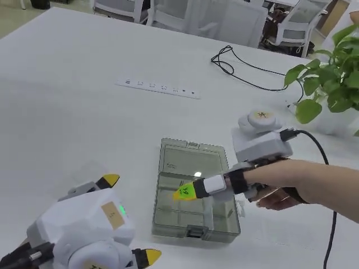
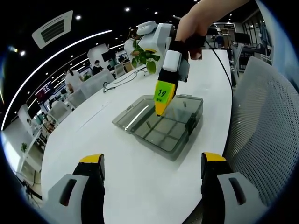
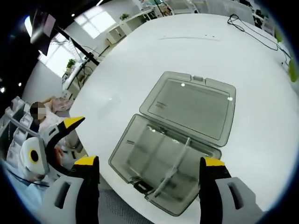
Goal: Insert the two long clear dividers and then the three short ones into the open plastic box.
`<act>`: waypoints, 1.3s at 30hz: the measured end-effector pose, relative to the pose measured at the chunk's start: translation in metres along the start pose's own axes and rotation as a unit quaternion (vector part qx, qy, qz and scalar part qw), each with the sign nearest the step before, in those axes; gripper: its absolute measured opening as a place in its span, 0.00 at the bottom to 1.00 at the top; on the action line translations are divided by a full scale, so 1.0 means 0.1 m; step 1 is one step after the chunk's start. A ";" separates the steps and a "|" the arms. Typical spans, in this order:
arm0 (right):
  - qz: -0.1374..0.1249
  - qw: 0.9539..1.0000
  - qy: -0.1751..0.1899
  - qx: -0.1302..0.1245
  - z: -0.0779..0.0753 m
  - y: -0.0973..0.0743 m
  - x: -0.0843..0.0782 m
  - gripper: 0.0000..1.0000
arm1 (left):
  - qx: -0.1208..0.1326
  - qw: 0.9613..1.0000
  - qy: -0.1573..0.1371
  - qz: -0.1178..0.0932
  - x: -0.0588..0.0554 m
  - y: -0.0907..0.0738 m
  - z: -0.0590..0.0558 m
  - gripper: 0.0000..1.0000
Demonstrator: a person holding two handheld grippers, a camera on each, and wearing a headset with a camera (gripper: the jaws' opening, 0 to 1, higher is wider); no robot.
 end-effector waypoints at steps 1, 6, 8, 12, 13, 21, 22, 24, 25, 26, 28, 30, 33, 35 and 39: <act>-0.007 1.000 -0.005 -0.004 -0.02 -0.03 -0.01 0.90 | 0.000 1.000 -0.001 0.000 0.00 0.00 0.00 0.87; -0.051 0.999 -0.006 0.003 -0.08 -0.09 0.00 0.93 | -0.001 1.000 -0.005 0.004 -0.02 0.00 0.00 0.87; -0.078 0.997 -0.003 0.004 -0.08 -0.11 0.04 0.95 | -0.002 1.000 -0.004 0.007 -0.02 0.01 -0.01 0.87; -0.102 0.994 -0.033 -0.007 -0.09 -0.17 0.04 0.98 | -0.002 1.000 -0.005 0.009 -0.03 0.01 -0.01 0.87; -0.131 0.990 -0.047 -0.003 -0.08 -0.19 0.09 0.98 | -0.002 1.000 -0.006 0.010 -0.04 0.01 -0.01 0.87; -0.167 0.984 -0.054 0.013 -0.07 -0.27 0.00 1.00 | -0.005 1.000 -0.003 0.016 -0.06 0.01 -0.02 0.88; -0.179 0.982 -0.062 0.014 -0.07 -0.29 0.01 1.00 | -0.005 1.000 -0.003 0.016 -0.06 0.01 -0.02 0.88; -0.182 0.981 -0.061 0.012 -0.08 -0.32 -0.02 1.00 | -0.006 1.000 -0.004 0.017 -0.06 0.01 -0.02 0.88; -0.185 0.981 -0.064 0.010 -0.09 -0.33 -0.03 1.00 | -0.006 1.000 -0.005 0.017 -0.06 0.01 -0.03 0.88; -0.187 0.980 -0.067 0.011 -0.10 -0.34 -0.04 1.00 | -0.008 1.000 -0.006 0.017 -0.06 0.02 -0.03 0.88; -0.192 0.979 -0.074 0.009 -0.13 -0.37 -0.06 1.00 | -0.010 1.000 -0.008 0.018 -0.06 0.02 -0.03 0.88; -0.201 0.976 -0.078 0.007 -0.16 -0.41 -0.08 1.00 | -0.013 1.000 -0.010 0.020 -0.07 0.03 -0.04 0.88; -0.214 0.974 -0.069 0.003 -0.22 -0.45 -0.10 1.00 | -0.017 1.000 -0.015 0.021 -0.08 0.03 -0.05 0.88; -0.221 0.973 -0.067 0.004 -0.25 -0.45 -0.14 1.00 | -0.020 0.999 -0.021 0.020 -0.08 0.03 -0.06 0.88; -0.230 0.971 -0.068 0.000 -0.31 -0.48 -0.20 1.00 | -0.027 0.999 -0.040 0.019 -0.09 0.03 -0.06 0.89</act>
Point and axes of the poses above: the centre of the closed fingertips' face, and the gripper's own axes: y roughly forward along the fingers, z roughly to its left, x roughly out of its top, the point moved 2 cm from there along -y, roughly backward along the fingers, and after that the axes turned 6 degrees about -x, right-handed, at the moved point
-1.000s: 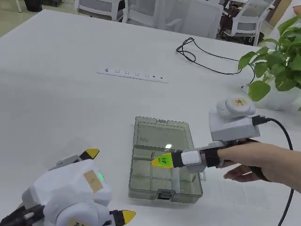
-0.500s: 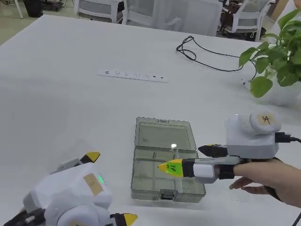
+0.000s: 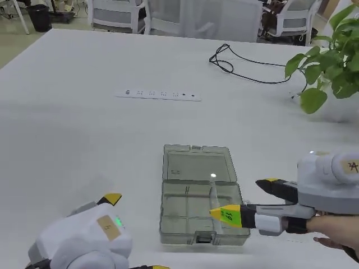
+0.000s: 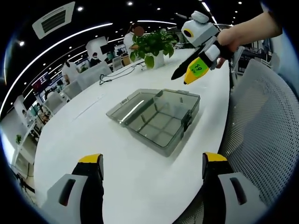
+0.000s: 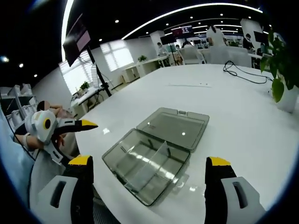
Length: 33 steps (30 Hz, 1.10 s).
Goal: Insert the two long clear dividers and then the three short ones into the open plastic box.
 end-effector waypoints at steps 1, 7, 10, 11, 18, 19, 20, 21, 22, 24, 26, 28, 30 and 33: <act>-0.003 1.000 0.000 0.001 0.00 -0.01 -0.01 1.00 | -0.001 1.000 -0.006 -0.002 0.00 0.00 0.00 0.89; -0.006 1.000 -0.014 0.007 0.00 -0.08 -0.05 1.00 | -0.011 0.999 -0.051 -0.013 0.00 -0.01 0.03 0.90; -0.008 1.000 -0.023 0.011 -0.01 -0.14 -0.06 1.00 | -0.011 0.998 -0.066 -0.015 0.00 -0.01 0.03 0.90; -0.008 1.000 -0.026 0.013 -0.01 -0.15 -0.06 1.00 | -0.011 0.997 -0.070 -0.017 0.00 -0.01 0.04 0.90; -0.014 0.999 -0.043 0.017 -0.06 -0.26 -0.08 1.00 | -0.002 0.993 -0.115 -0.028 0.00 -0.05 0.13 0.91; -0.015 0.998 -0.050 0.018 -0.06 -0.27 -0.09 1.00 | -0.001 0.992 -0.122 -0.030 0.00 -0.05 0.15 0.91; -0.012 0.998 -0.052 0.017 -0.05 -0.28 -0.11 1.00 | 0.000 0.992 -0.126 -0.031 0.00 -0.06 0.18 0.91; -0.008 0.998 -0.057 0.018 -0.05 -0.29 -0.13 1.00 | 0.002 0.992 -0.125 -0.029 -0.01 -0.06 0.20 0.91; 0.000 0.998 -0.066 0.020 -0.04 -0.30 -0.17 1.00 | 0.006 0.992 -0.125 -0.024 -0.04 -0.08 0.24 0.91; 0.006 0.997 -0.078 0.020 -0.03 -0.31 -0.21 1.00 | 0.011 0.991 -0.130 -0.021 -0.09 -0.10 0.32 0.91; -0.001 0.996 -0.088 0.020 -0.02 -0.32 -0.22 1.00 | 0.016 0.990 -0.139 -0.018 -0.13 -0.12 0.38 0.91; 0.001 0.996 -0.084 0.019 -0.02 -0.33 -0.24 1.00 | 0.023 0.988 -0.151 -0.014 -0.20 -0.14 0.46 0.91; -0.006 0.997 -0.081 0.016 -0.02 -0.34 -0.23 1.00 | 0.029 0.985 -0.168 -0.012 -0.26 -0.16 0.54 0.92; -0.014 0.998 -0.060 0.007 -0.04 -0.35 -0.21 1.00 | 0.040 0.982 -0.185 -0.007 -0.33 -0.17 0.67 0.90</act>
Point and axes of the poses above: the centre of the closed fingertips' face, and the gripper's own axes: y roughly forward along the fingers, z roughly to its left, x roughly out of its top, the point moved 2 cm from there along -y, roughly backward along the fingers, and after that the axes turned 6 degrees about -x, right-handed, at the moved point
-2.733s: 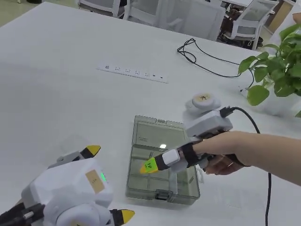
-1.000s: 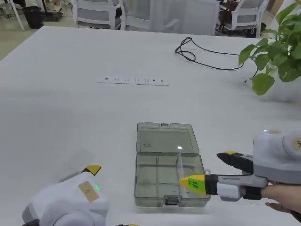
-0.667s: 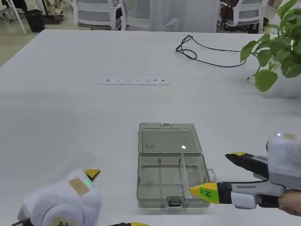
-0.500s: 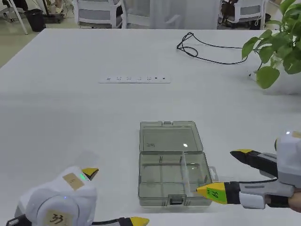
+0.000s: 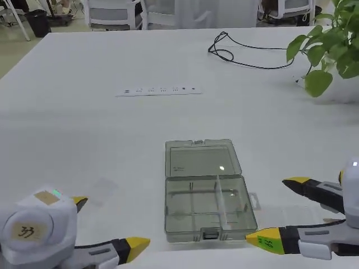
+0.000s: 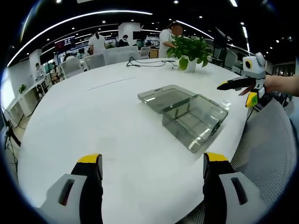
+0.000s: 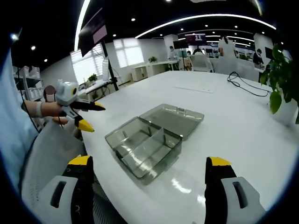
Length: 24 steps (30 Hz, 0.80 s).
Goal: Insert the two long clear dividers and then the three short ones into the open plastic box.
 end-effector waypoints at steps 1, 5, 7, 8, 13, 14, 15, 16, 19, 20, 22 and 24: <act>0.009 1.000 -0.003 0.002 0.00 -0.01 -0.02 1.00 | 0.013 1.000 0.000 0.010 -0.02 -0.01 0.07 0.88; 0.003 1.000 -0.023 -0.003 -0.02 -0.04 0.00 1.00 | 0.031 0.997 0.037 0.057 -0.09 0.01 0.31 0.86; 0.001 1.000 -0.017 -0.005 -0.03 -0.04 0.00 1.00 | 0.037 0.996 0.030 0.070 -0.11 0.03 0.43 0.84; -0.002 1.000 -0.018 -0.004 -0.03 -0.05 0.01 1.00 | 0.037 0.996 0.033 0.074 -0.12 0.04 0.46 0.84; 0.007 1.000 -0.022 -0.003 -0.01 -0.06 -0.01 1.00 | 0.036 0.990 0.058 0.124 -0.26 0.10 0.64 0.82; 0.008 1.000 -0.023 -0.002 -0.01 -0.07 -0.02 1.00 | 0.036 0.989 0.060 0.129 -0.27 0.10 0.66 0.81; 0.006 1.000 -0.023 -0.003 -0.01 -0.07 -0.02 1.00 | 0.035 0.988 0.060 0.134 -0.28 0.11 0.67 0.80; 0.003 1.000 -0.019 -0.003 -0.03 -0.07 -0.02 1.00 | 0.034 0.987 0.057 0.143 -0.30 0.11 0.68 0.79; 0.008 1.000 -0.017 -0.005 -0.04 -0.08 -0.04 1.00 | 0.033 0.987 0.046 0.150 -0.30 0.13 0.73 0.75; 0.009 1.000 -0.020 -0.006 -0.04 -0.08 -0.05 1.00 | 0.033 0.987 0.040 0.153 -0.30 0.14 0.75 0.74; 0.008 1.000 -0.021 -0.009 -0.06 -0.08 -0.06 1.00 | 0.034 0.986 0.034 0.161 -0.31 0.15 0.79 0.72; 0.002 1.000 -0.014 -0.010 -0.08 -0.08 -0.05 1.00 | 0.035 0.984 0.033 0.173 -0.32 0.16 0.83 0.66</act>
Point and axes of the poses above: the centre of the closed fingertips' face, and the gripper's own axes: y roughly forward along the fingers, z roughly to its left, x roughly out of its top, the point moved 2 cm from there along -y, roughly backward along the fingers, and after that the axes turned 6 degrees about -x, right-handed, at the moved point
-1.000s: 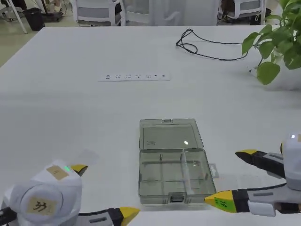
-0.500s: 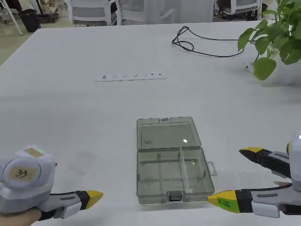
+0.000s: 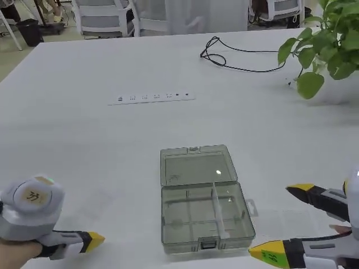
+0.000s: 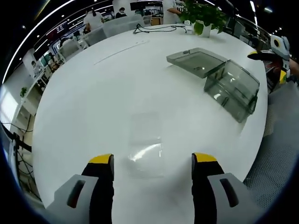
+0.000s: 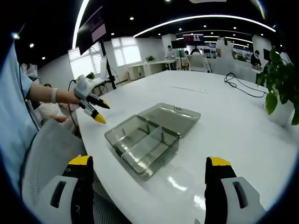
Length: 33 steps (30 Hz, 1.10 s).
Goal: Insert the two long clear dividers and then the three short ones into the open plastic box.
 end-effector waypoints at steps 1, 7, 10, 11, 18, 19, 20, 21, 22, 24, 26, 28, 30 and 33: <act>-0.004 1.000 0.003 -0.001 -0.01 0.00 0.01 1.00 | 0.002 1.000 0.002 0.003 0.01 0.01 0.02 0.64; -0.009 1.000 0.003 -0.002 -0.01 -0.01 0.06 1.00 | -0.001 1.000 -0.007 0.027 -0.01 0.07 0.08 0.60; -0.011 1.000 0.007 -0.002 -0.03 -0.02 0.07 1.00 | -0.005 0.999 -0.019 0.030 -0.02 0.09 0.09 0.58; -0.011 1.000 0.008 -0.003 -0.03 -0.02 0.07 1.00 | -0.005 0.999 -0.018 0.036 -0.02 0.08 0.10 0.57; -0.013 1.000 0.014 -0.006 -0.09 0.00 0.04 1.00 | -0.026 0.997 -0.058 0.051 -0.06 0.07 0.05 0.53; -0.014 1.000 0.014 -0.006 -0.09 0.00 0.04 1.00 | -0.025 0.997 -0.048 0.054 -0.05 0.07 0.05 0.52; -0.014 1.000 0.013 -0.007 -0.07 0.00 0.04 1.00 | -0.026 0.997 -0.049 0.055 -0.06 0.06 0.04 0.52; -0.014 1.000 0.014 -0.006 -0.05 0.00 0.05 1.00 | -0.027 0.997 -0.047 0.057 -0.06 0.06 0.04 0.51; -0.014 1.000 0.013 -0.006 -0.02 0.00 0.06 1.00 | -0.029 0.997 -0.046 0.060 -0.06 0.06 0.03 0.51; -0.012 1.000 0.012 -0.006 0.01 0.00 0.06 1.00 | -0.032 0.996 -0.042 0.066 -0.06 0.06 0.02 0.49; -0.011 1.000 0.013 -0.006 0.04 -0.01 0.06 1.00 | -0.035 0.996 -0.038 0.071 -0.05 0.06 0.02 0.44; -0.010 1.000 0.014 -0.006 0.06 -0.01 0.07 1.00 | -0.037 0.996 -0.035 0.077 -0.04 0.06 0.02 0.42; -0.012 1.000 0.015 -0.006 0.06 -0.02 0.07 1.00 | -0.041 0.995 -0.029 0.081 -0.03 0.07 0.01 0.40; -0.013 1.000 0.015 -0.006 0.08 -0.02 0.08 1.00 | -0.043 0.995 -0.026 0.084 -0.02 0.07 0.01 0.35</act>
Point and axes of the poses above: the centre of the closed fingertips' face, and the gripper's own axes: y roughly forward along the fingers, z roughly to its left, x roughly out of its top, the point moved 2 cm from there along -y, roughly backward along the fingers, and after that the axes turned 6 degrees about -x, right-handed, at the moved point
